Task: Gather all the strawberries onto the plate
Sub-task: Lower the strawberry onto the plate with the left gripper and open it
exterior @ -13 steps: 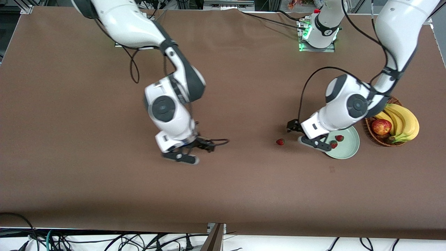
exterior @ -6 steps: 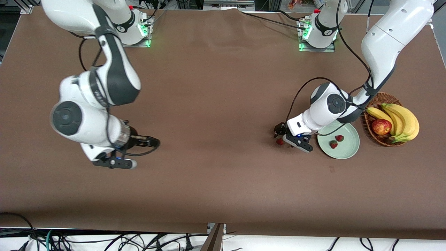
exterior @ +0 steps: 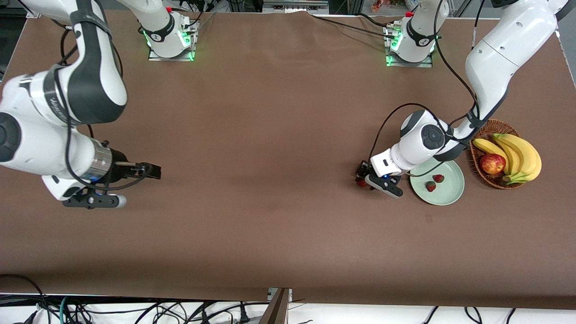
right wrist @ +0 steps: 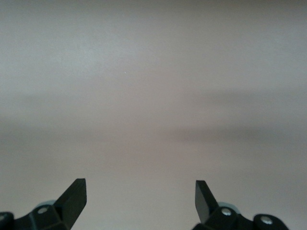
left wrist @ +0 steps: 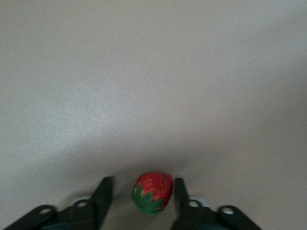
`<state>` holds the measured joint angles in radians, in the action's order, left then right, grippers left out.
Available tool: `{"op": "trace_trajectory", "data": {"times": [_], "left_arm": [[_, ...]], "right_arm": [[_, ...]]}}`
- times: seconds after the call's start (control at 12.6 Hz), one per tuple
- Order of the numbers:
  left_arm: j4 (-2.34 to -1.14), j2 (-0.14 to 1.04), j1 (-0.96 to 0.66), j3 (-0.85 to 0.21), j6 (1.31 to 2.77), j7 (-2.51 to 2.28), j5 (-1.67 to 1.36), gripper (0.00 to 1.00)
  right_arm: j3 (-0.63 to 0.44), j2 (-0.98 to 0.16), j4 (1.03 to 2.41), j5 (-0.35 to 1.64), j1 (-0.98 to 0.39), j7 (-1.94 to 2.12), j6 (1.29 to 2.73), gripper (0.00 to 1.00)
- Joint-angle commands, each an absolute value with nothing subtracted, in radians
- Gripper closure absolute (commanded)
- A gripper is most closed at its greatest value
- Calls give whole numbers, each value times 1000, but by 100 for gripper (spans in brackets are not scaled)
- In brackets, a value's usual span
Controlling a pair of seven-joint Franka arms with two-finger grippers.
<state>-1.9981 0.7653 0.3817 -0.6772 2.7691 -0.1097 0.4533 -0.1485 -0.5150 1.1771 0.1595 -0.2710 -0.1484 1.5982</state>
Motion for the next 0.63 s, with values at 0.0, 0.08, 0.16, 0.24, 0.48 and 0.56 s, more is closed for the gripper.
{"op": "trace_trajectory", "data": {"times": [0.0,0.08,0.16,0.24,0.48,0.56], "left_arm": [[-1990,761,390,-678,2772,-117,482,100],[-1990,738,405,-681,2763,-114,483,100],[-1991,707,416,-686,2738,-114,483,100],[-1985,662,425,-689,2671,-112,483,100],[-1965,526,434,-689,2438,-40,483,100],[-1950,509,457,-689,2346,4,483,100]], "right_arm": [[-166,-393,1293,147,-273,-129,1578,0],[-175,-341,1346,141,-273,-127,1582,0],[-175,-292,1398,140,-273,-127,1583,0],[-175,-243,1448,129,-273,-127,1588,0],[-173,-146,1517,74,-275,-127,1579,0],[-173,-118,1537,74,-275,-127,1575,0]]}}
